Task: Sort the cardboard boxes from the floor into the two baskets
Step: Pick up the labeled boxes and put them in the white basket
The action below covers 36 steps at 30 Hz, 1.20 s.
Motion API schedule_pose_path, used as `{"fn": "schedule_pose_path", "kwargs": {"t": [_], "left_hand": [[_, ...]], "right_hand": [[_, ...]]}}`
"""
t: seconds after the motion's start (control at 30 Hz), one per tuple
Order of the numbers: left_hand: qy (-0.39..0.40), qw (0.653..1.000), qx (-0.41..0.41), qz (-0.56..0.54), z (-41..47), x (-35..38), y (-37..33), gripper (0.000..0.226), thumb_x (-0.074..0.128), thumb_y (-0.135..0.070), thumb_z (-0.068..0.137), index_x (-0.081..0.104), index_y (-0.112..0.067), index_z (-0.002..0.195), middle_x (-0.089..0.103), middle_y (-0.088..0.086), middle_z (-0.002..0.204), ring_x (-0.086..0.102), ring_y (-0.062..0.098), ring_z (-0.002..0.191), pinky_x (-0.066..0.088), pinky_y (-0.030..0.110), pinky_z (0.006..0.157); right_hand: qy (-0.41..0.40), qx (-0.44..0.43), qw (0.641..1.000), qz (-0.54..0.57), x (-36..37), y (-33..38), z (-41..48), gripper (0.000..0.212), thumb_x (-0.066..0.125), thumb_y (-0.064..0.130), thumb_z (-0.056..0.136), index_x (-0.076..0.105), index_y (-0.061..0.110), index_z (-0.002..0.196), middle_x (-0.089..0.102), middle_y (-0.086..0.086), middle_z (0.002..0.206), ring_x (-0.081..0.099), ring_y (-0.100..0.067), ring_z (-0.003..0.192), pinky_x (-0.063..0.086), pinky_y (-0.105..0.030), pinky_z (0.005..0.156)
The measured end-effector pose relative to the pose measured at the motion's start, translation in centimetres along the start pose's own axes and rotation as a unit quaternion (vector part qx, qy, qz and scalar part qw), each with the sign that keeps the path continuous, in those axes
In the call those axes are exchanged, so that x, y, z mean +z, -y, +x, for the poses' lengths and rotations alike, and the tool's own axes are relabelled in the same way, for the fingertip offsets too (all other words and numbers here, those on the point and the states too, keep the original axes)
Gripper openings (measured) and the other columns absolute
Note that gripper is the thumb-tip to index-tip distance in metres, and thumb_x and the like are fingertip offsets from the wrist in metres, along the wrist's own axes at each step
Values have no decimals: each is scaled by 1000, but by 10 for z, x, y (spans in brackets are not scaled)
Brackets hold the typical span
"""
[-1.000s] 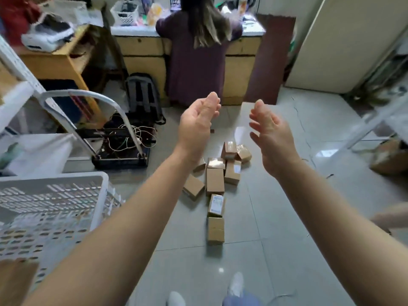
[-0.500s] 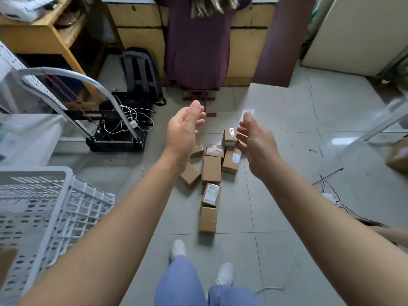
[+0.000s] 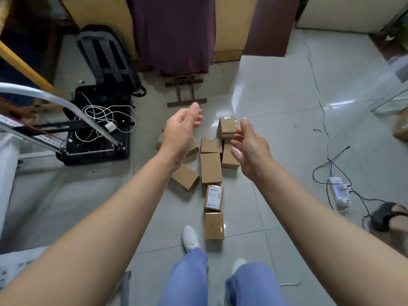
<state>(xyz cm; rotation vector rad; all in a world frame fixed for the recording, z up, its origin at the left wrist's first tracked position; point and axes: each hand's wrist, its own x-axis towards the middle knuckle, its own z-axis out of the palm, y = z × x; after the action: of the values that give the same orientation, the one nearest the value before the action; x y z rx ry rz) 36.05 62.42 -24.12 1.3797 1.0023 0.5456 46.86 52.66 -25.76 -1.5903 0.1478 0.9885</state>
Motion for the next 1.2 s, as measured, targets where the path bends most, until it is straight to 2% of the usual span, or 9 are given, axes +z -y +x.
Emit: {"fn": "schedule_pose_path", "kwargs": {"t": [0.1,0.3,0.57,0.7,0.77,0.9,1.0,1.07,1.2], "left_hand": [[20,999,-16,21,46,7,34,29,44,-41,99,63,-19,97,64,-2,99,59,10,93,43,21,78],[20,997,-67,18,132,33,139,30,45,-43,98,63,-21,89,66,2,98,60,13,90,44,25,78],[35,988,-112,97,211,76,322,34,42,-39,100,63,-12,97,62,1,93,57,12,88,43,21,75],[60,978,-129,155,242,96,412,33,44,-40,99,64,-13,94,60,-3,86,54,11,85,45,27,84],[76,968,-124,203,255,103,450,34,44,-40,99,64,-13,96,58,-4,86,51,8,80,41,21,74],[108,943,-117,291,282,115,507,23,38,-35,101,53,-18,97,52,-4,92,46,9,84,30,12,64],[102,935,-114,319,303,124,532,24,37,-28,102,57,-15,105,52,1,100,45,15,94,31,14,64],[112,929,-107,336,316,131,542,33,38,-22,102,56,-10,128,57,6,121,49,18,112,35,17,80],[163,900,-106,391,336,146,556,38,37,-18,102,49,-7,136,50,10,140,44,23,128,29,20,92]], "right_hand": [[-15,42,999,24,10,-20,50,53,48,47,95,58,-2,112,48,-1,83,45,-39,126,43,-41,105],[-8,125,989,79,14,-93,164,62,47,50,95,45,4,136,49,-12,140,48,-25,129,40,-39,108],[-44,224,962,148,-13,-227,309,74,48,53,93,33,4,146,36,-16,150,39,-29,137,33,-41,113],[-58,262,945,189,-25,-297,372,74,49,50,94,29,2,147,35,-18,150,37,-29,138,32,-38,114],[-65,276,935,211,-29,-330,398,69,50,49,94,34,3,144,45,-19,143,47,-29,131,39,-36,109],[-91,306,918,236,-33,-388,441,55,56,50,90,55,7,125,67,-4,114,67,-22,94,54,-25,70],[-110,330,911,222,-37,-419,461,53,59,49,88,57,6,119,68,-8,111,69,-25,93,56,-30,76],[-112,334,907,232,-40,-431,473,49,61,48,87,60,8,116,71,-10,108,70,-27,94,58,-35,75],[-124,336,905,229,-46,-443,493,49,64,49,81,62,9,111,72,-9,108,64,-26,110,47,-42,97]]}}
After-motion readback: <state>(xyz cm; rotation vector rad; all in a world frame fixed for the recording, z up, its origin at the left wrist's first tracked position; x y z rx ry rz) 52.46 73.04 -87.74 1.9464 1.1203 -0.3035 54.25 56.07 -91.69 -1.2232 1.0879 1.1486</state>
